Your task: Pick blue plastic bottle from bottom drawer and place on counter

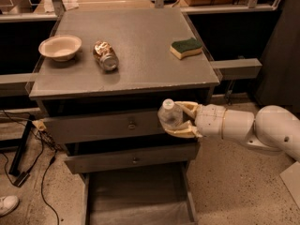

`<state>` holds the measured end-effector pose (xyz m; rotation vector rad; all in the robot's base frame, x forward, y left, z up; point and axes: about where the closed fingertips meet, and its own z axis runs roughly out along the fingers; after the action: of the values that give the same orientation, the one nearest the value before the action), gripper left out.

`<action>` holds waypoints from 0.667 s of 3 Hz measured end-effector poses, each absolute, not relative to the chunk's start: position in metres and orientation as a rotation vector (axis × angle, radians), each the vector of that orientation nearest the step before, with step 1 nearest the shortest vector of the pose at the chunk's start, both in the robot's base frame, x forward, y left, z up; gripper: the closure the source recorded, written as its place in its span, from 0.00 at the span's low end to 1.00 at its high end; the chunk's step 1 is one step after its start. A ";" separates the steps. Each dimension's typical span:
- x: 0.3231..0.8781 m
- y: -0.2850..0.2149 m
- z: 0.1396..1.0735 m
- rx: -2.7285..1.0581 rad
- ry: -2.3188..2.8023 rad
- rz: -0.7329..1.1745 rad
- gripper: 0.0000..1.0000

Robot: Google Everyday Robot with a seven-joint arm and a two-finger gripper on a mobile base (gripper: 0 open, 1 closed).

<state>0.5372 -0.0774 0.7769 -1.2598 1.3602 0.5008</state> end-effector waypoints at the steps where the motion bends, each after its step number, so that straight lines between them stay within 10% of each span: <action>1: 0.539 -0.081 0.794 -1.258 1.347 0.492 1.00; 2: 0.541 -0.091 0.841 -1.277 1.317 0.452 1.00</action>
Offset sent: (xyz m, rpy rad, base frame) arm 0.0056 -0.0215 0.0750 -0.0156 -0.0706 -0.0144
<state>0.5407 -0.0911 0.8414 -1.2774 1.3167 0.4521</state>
